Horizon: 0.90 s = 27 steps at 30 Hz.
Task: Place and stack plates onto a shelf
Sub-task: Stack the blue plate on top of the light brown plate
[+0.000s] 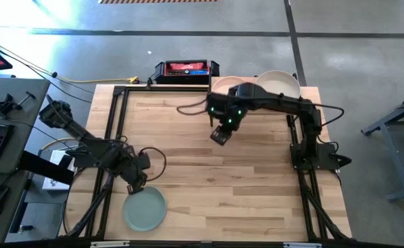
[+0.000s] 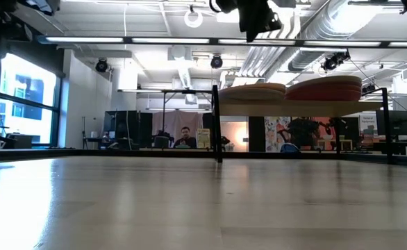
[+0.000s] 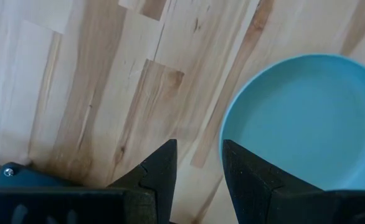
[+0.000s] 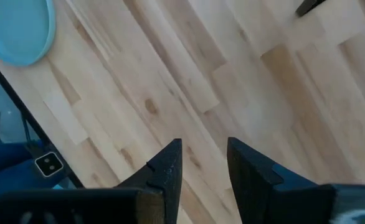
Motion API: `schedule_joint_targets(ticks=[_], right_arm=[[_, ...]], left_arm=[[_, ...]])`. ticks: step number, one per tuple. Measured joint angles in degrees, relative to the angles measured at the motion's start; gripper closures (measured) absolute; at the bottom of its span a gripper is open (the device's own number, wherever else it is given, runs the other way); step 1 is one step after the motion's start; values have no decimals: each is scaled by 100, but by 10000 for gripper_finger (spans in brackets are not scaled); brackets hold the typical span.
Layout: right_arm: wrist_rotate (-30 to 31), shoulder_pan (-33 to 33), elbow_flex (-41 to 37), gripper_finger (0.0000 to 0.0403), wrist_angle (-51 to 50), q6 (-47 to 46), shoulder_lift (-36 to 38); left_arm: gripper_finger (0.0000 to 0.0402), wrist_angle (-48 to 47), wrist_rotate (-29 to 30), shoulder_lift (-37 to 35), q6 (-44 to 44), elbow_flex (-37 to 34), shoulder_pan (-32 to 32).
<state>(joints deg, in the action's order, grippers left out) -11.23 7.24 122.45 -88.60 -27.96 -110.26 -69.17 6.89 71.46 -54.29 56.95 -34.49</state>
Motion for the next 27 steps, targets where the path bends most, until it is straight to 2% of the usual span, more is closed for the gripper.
schedule_joint_targets(ticks=[6,12,27], right_arm=[[290,-568,0,297,77,-611,0],[678,-1019,0,297,338,-1154,0],[728,-1342,0,297,938,-1576,0]], left_arm=[[284,2,214,46,-385,0,-372],[284,100,239,409,-393,-2,-545],[284,767,81,1792,502,-2,-331]])
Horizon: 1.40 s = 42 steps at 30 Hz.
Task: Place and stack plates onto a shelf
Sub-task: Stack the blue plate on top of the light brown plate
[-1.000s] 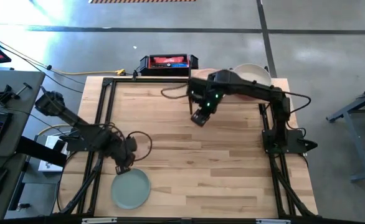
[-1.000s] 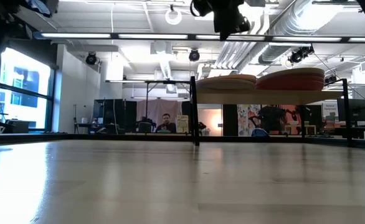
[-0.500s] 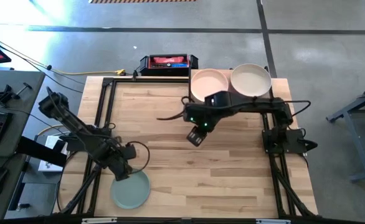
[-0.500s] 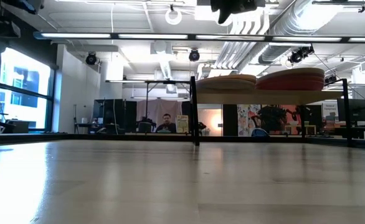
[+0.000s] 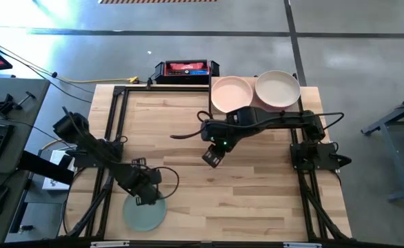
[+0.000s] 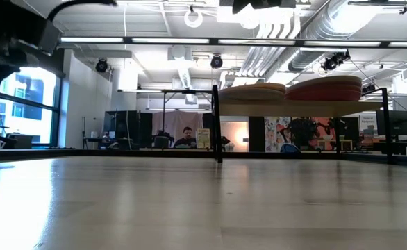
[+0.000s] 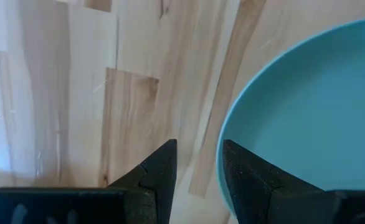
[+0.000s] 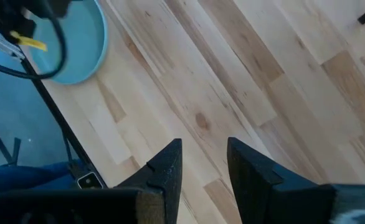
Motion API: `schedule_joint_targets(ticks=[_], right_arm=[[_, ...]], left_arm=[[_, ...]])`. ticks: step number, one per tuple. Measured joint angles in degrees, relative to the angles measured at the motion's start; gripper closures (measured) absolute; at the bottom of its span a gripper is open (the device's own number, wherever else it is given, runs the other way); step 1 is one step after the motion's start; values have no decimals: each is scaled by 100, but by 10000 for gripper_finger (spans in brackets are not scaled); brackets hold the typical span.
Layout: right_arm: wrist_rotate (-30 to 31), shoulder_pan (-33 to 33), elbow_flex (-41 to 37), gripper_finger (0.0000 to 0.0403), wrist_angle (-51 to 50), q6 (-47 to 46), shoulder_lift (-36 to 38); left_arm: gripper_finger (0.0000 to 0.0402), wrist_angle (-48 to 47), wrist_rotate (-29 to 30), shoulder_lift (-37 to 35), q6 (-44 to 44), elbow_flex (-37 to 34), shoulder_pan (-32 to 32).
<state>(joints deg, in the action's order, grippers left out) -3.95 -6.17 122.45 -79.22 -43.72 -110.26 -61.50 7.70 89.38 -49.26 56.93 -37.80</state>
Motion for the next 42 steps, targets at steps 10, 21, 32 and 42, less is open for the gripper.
schedule_joint_targets(ticks=[10,21,32,42], right_arm=[[0,2,0,297,19,7,0],[-4,7,0,297,19,11,0],[-7,7,0,297,21,2,0],[-7,7,0,297,24,2,0]], left_arm=[[284,175,-322,619,200,0,225],[284,318,-579,648,429,0,222],[284,417,-670,648,1036,0,297],[284,564,-896,792,1535,0,338]])
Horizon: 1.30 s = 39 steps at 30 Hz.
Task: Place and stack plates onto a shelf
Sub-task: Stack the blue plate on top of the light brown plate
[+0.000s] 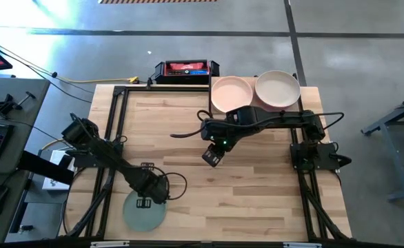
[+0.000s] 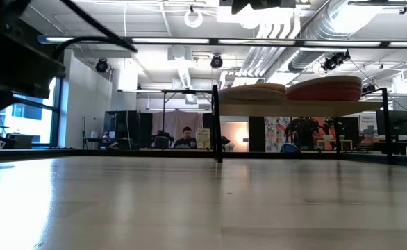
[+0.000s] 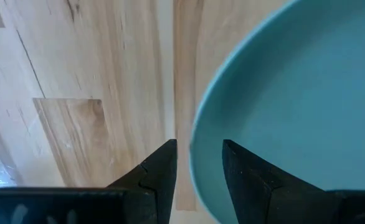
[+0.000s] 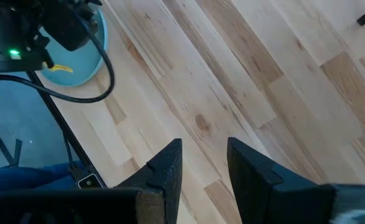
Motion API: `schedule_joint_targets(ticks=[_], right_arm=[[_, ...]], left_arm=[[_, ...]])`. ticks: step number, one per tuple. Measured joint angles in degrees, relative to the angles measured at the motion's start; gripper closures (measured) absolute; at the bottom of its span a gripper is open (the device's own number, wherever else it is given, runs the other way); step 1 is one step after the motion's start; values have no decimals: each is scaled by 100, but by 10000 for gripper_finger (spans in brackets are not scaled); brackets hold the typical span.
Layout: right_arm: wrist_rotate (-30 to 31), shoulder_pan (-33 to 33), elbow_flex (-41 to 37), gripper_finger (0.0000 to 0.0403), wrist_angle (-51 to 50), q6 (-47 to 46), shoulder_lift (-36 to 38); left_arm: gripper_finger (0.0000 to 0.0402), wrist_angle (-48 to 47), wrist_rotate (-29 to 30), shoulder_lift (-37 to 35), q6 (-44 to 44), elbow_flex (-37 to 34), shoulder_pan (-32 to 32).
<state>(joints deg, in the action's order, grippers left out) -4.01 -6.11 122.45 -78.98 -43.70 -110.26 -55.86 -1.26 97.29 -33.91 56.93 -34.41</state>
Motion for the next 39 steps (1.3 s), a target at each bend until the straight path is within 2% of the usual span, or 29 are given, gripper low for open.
schedule_joint_targets(ticks=[7,13,16,23,31,39], right_arm=[[-2,0,0,297,0,-134,0],[-2,0,0,297,1,-136,0],[-2,0,0,297,0,-133,0],[-2,0,0,297,0,-198,-2],[-2,0,0,297,-171,-431,-2],[-4,61,0,297,-647,-339,-2]], left_arm=[[284,-2,-24,469,162,16,72],[288,10,-13,539,167,25,48],[310,54,-20,506,285,17,46],[391,41,-47,475,392,15,51],[397,42,-165,398,671,-2,240],[401,39,-73,-214,915,-13,681]])
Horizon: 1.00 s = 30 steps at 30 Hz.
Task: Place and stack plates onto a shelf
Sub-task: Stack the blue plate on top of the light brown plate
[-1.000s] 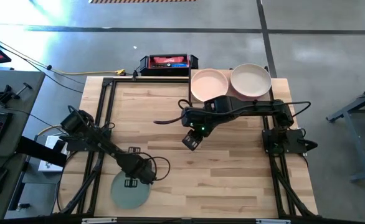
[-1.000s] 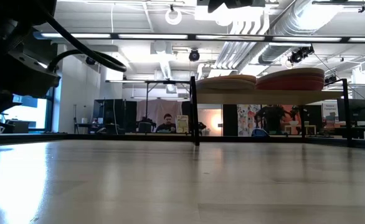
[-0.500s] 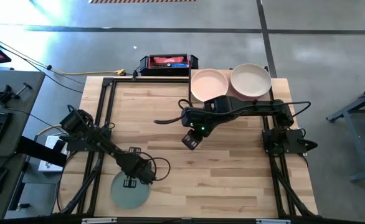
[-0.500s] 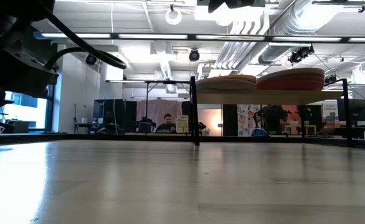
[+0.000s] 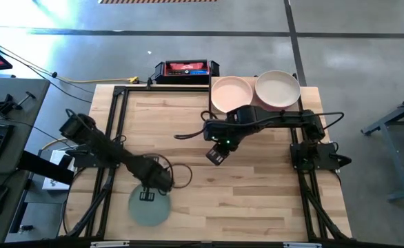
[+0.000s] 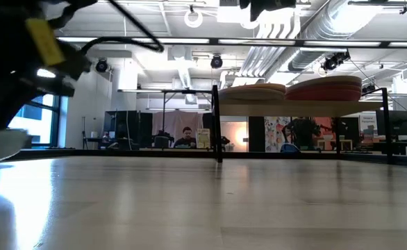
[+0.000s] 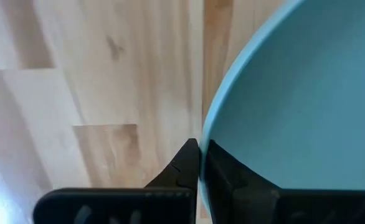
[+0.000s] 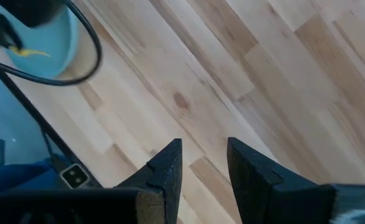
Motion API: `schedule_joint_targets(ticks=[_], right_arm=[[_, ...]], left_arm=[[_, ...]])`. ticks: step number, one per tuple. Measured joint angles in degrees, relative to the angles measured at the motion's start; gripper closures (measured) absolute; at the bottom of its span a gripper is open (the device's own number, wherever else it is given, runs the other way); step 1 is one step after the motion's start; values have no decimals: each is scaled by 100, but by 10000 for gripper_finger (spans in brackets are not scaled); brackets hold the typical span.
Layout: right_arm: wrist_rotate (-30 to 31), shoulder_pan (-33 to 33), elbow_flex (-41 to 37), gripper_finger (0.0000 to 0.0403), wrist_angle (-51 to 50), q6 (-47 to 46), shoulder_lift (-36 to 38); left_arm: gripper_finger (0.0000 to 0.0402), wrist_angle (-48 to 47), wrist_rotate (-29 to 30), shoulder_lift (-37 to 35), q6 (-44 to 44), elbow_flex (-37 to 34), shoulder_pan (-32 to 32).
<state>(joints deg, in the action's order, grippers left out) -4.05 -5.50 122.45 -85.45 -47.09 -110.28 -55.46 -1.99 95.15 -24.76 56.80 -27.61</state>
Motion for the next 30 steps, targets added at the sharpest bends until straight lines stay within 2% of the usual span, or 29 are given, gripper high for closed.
schedule_joint_targets(ticks=[8,17,22,27,30], right_arm=[[61,350,0,297,-341,436,0],[65,783,0,297,-457,1034,-2],[92,980,0,297,-453,1421,-2],[508,1150,0,292,-448,1795,-2],[549,1270,0,280,-396,2019,-2]], left_arm=[[401,-86,91,-934,-34,2,698],[401,-492,436,-1885,-203,7,1873],[401,-651,655,-2215,-189,9,2678],[401,-647,846,-2357,-153,15,3471],[401,-636,882,-2358,-157,15,3951]])
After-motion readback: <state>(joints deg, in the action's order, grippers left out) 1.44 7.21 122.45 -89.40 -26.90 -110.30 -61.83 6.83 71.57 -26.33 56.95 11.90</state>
